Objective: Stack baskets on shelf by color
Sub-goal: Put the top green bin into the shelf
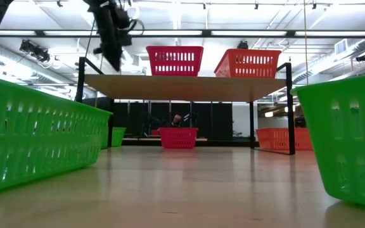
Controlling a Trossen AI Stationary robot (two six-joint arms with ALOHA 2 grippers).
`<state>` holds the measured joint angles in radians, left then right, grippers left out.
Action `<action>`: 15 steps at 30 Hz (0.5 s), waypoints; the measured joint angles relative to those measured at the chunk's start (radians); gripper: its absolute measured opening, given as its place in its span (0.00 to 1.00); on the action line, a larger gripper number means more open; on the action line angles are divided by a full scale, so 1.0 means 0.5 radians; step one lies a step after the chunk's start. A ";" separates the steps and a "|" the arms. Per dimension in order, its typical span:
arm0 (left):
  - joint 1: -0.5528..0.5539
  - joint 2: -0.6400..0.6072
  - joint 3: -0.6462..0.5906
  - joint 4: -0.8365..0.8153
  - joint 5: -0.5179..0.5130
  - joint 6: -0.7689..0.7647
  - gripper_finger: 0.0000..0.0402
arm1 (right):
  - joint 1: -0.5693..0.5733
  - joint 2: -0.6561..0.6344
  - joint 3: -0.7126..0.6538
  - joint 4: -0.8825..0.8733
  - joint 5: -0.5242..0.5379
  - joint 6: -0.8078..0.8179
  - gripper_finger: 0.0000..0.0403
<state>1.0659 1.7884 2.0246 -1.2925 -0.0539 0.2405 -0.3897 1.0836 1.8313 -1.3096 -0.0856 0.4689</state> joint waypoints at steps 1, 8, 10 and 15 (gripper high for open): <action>-0.001 0.000 0.024 -0.008 -0.020 -0.003 0.00 | 0.000 -0.001 0.000 0.000 0.002 -0.001 0.47; 0.026 0.004 -0.194 -0.348 0.041 -0.067 0.10 | 0.000 0.000 0.000 -0.001 -0.044 -0.001 0.47; 0.011 0.005 -0.340 -0.460 0.049 -0.010 0.15 | 0.000 -0.002 0.000 -0.007 -0.066 -0.001 0.47; 0.006 -0.028 -0.692 -0.414 0.071 0.078 0.30 | 0.000 -0.011 0.000 -0.036 -0.138 0.007 0.47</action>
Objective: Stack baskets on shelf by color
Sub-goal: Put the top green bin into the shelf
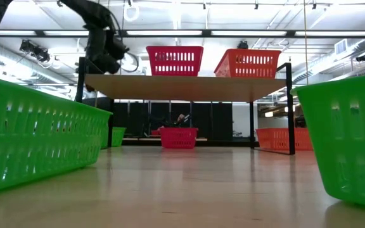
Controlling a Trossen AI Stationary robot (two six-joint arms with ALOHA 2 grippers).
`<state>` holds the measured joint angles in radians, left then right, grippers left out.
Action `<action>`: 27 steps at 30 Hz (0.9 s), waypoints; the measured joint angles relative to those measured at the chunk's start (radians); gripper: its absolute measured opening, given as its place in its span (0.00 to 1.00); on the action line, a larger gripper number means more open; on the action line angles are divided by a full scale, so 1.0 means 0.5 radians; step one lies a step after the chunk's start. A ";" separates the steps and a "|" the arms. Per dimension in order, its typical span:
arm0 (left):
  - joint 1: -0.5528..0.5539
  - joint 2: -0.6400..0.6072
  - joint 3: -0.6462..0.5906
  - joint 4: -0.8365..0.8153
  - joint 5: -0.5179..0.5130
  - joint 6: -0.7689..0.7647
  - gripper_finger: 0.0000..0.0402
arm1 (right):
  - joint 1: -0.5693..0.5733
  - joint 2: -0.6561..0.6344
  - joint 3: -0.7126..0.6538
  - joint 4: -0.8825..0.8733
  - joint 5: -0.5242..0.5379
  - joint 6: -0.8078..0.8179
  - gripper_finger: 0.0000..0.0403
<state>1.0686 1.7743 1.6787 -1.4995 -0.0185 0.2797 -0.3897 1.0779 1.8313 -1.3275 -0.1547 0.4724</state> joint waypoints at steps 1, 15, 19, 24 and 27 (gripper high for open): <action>-0.001 -0.015 -0.049 0.013 -0.008 0.035 0.33 | 0.000 -0.001 0.000 0.000 -0.016 0.013 0.47; -0.312 -0.023 -0.456 0.183 -0.180 0.744 0.47 | 0.000 -0.002 0.000 -0.009 -0.047 0.065 0.47; -0.340 -0.023 -0.592 0.266 -0.191 0.832 0.47 | 0.000 -0.002 0.000 -0.049 -0.054 0.066 0.47; -0.340 -0.023 -0.751 0.391 -0.181 0.825 0.47 | 0.000 -0.001 0.000 -0.054 -0.077 0.091 0.47; -0.340 -0.023 -0.840 0.439 -0.168 0.827 0.47 | 0.000 -0.001 0.000 -0.057 -0.103 0.096 0.47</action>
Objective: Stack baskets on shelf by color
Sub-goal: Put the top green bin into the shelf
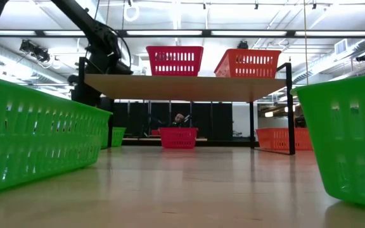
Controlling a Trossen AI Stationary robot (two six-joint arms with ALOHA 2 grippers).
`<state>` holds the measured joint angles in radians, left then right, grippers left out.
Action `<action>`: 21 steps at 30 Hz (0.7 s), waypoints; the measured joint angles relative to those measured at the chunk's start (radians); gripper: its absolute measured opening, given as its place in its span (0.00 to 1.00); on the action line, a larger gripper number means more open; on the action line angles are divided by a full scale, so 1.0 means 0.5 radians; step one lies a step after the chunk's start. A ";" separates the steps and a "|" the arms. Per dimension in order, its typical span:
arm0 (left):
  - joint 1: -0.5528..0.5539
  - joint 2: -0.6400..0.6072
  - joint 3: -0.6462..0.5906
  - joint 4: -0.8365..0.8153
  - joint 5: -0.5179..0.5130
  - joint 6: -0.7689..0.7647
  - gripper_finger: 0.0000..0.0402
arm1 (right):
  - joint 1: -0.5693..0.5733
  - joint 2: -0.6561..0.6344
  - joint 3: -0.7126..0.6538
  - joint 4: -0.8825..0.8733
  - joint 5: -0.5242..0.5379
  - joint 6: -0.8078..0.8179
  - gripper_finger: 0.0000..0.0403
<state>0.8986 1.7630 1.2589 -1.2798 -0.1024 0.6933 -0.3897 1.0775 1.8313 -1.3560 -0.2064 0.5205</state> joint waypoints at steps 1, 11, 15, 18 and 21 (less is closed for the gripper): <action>0.000 0.000 -0.028 0.033 -0.007 0.006 0.47 | 0.000 0.000 0.000 -0.001 -0.003 0.000 0.47; 0.001 0.000 -0.106 0.410 -0.138 0.022 0.45 | 0.000 0.000 0.000 -0.004 -0.047 0.082 0.47; 0.000 0.000 -0.106 0.450 -0.138 0.062 0.35 | 0.000 0.000 0.000 -0.018 -0.063 0.125 0.47; 0.002 0.001 -0.106 0.442 -0.138 0.061 0.22 | 0.001 0.000 0.000 -0.037 -0.063 0.127 0.47; 0.000 0.001 -0.106 0.405 -0.137 0.051 0.06 | 0.000 0.000 0.000 -0.065 -0.063 0.126 0.47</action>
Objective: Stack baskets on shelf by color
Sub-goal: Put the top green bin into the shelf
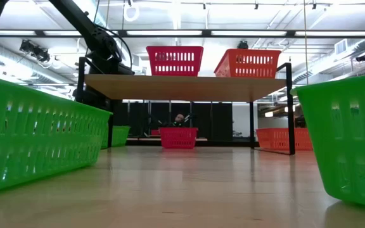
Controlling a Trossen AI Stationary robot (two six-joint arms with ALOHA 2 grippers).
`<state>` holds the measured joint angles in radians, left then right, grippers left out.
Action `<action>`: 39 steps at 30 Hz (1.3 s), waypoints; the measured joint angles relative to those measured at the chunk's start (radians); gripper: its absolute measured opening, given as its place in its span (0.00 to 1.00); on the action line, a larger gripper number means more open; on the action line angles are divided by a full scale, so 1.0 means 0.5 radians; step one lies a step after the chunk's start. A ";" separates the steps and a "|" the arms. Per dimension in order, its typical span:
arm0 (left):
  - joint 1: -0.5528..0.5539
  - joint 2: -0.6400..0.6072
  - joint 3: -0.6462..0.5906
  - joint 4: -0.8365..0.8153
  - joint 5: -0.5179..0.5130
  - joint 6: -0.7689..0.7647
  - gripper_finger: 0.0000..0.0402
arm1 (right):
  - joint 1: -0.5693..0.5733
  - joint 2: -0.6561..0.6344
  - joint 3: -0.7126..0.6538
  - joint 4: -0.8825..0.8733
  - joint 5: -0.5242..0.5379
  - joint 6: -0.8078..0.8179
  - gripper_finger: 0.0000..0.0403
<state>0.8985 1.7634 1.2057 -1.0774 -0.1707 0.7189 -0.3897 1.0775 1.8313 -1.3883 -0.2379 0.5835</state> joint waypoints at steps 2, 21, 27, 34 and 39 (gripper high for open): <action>0.000 0.000 0.000 -0.013 -0.002 -0.034 0.02 | 0.001 0.000 0.000 -0.004 0.000 -0.001 0.47; -0.087 0.001 0.132 -0.114 0.074 0.191 0.19 | 0.001 0.001 0.001 -0.003 0.001 -0.099 0.47; -0.089 0.001 0.132 -0.100 0.062 0.380 0.43 | 0.000 0.000 0.000 -0.004 0.001 -0.134 0.47; -0.007 0.008 0.128 0.017 0.097 0.487 0.62 | 0.000 0.000 0.001 -0.027 0.001 -0.134 0.47; 0.056 0.024 0.128 0.109 0.204 0.511 0.57 | 0.000 0.000 0.001 -0.070 0.001 -0.122 0.47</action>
<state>0.9264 1.7755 1.2697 -1.0229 -0.0687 0.9743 -0.3895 1.0775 1.8317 -1.4233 -0.2375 0.5224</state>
